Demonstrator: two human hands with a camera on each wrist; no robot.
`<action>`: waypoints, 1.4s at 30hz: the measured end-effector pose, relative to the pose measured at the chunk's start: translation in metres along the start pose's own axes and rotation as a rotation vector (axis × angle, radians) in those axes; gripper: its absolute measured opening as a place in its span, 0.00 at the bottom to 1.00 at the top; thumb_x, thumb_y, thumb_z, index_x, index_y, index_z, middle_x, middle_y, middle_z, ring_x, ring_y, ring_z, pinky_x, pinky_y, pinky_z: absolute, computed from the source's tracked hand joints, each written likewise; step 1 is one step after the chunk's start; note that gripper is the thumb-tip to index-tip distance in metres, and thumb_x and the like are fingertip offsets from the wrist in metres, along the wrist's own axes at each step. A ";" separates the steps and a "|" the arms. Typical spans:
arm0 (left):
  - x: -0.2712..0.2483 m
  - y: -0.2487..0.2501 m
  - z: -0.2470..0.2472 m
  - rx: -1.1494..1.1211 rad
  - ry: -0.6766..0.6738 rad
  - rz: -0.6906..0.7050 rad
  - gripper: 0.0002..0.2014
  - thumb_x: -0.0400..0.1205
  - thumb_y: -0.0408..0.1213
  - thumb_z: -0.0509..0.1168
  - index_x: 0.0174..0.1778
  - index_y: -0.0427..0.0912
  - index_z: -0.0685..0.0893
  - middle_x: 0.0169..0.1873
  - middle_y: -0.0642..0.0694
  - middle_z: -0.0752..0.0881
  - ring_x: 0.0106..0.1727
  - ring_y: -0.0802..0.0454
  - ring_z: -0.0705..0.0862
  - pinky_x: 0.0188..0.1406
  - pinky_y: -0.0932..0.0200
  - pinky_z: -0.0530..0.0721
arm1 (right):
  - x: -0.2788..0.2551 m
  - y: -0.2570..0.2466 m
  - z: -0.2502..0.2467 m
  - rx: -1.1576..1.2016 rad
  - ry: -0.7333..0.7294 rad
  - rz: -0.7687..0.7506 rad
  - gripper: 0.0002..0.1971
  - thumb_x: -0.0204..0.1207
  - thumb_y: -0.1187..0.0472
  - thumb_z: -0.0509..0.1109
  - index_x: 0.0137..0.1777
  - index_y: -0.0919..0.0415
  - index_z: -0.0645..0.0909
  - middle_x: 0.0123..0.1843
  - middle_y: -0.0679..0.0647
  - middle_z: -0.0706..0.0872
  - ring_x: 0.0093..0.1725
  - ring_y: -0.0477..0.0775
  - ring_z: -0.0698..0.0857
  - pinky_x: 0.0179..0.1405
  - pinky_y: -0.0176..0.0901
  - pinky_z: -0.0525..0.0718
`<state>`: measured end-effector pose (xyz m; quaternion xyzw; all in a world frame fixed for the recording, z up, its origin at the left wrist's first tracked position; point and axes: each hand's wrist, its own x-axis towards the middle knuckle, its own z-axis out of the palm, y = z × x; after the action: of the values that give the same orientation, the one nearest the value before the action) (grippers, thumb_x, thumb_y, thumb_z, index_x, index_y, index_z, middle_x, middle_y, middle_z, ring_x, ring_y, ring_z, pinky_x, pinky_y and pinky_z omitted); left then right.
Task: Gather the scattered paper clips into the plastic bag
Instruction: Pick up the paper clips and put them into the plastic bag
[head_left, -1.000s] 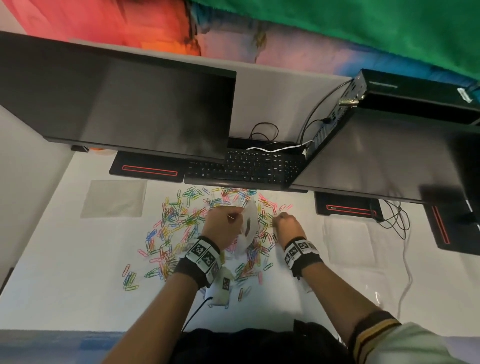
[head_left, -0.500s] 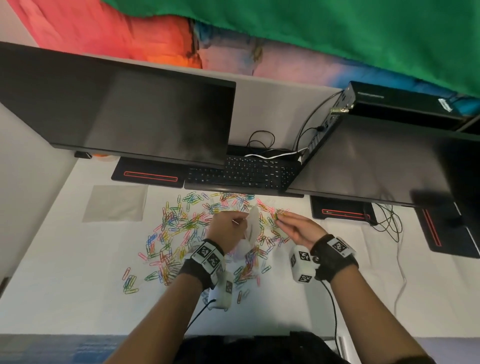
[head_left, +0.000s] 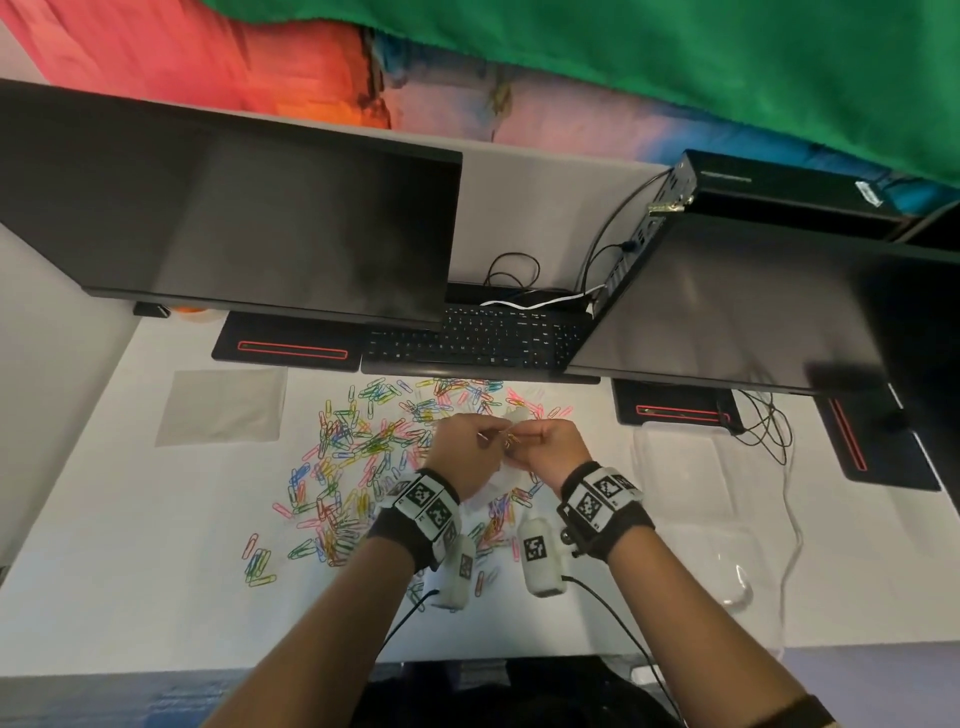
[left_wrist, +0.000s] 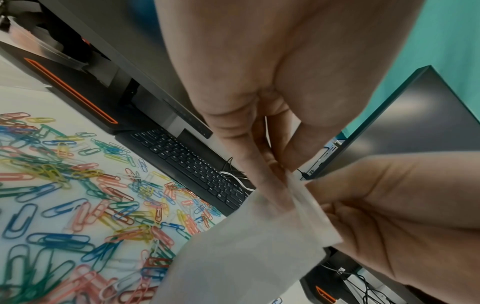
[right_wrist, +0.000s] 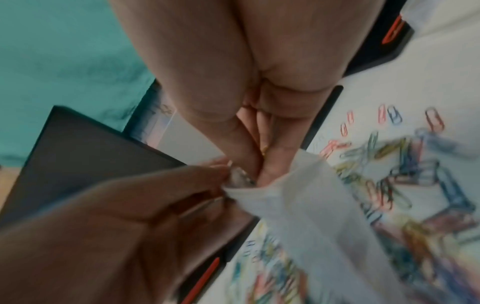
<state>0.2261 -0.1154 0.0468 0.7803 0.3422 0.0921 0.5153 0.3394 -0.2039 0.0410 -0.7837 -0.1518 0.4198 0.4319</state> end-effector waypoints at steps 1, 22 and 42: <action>-0.001 0.000 0.000 0.003 -0.004 0.002 0.13 0.83 0.30 0.64 0.61 0.41 0.88 0.41 0.43 0.92 0.35 0.52 0.90 0.42 0.62 0.88 | -0.001 0.000 -0.001 -0.085 0.041 -0.009 0.12 0.69 0.74 0.76 0.51 0.63 0.90 0.49 0.61 0.91 0.44 0.54 0.91 0.49 0.43 0.90; -0.005 0.001 -0.019 -0.035 0.186 -0.089 0.11 0.83 0.30 0.63 0.54 0.41 0.91 0.35 0.48 0.92 0.36 0.51 0.90 0.42 0.54 0.92 | 0.050 0.002 -0.055 -0.381 0.203 -0.164 0.09 0.76 0.62 0.74 0.54 0.51 0.87 0.58 0.57 0.89 0.50 0.54 0.90 0.50 0.48 0.90; -0.002 -0.023 -0.035 -0.070 0.284 -0.163 0.12 0.80 0.32 0.67 0.56 0.44 0.91 0.41 0.46 0.93 0.38 0.47 0.92 0.46 0.48 0.92 | 0.115 0.060 0.001 -1.304 -0.092 -0.535 0.21 0.75 0.72 0.62 0.69 0.63 0.77 0.69 0.61 0.77 0.64 0.61 0.78 0.64 0.49 0.80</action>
<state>0.1971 -0.0847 0.0428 0.7106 0.4705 0.1713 0.4943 0.4005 -0.1692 -0.0687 -0.8001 -0.5777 0.1554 -0.0440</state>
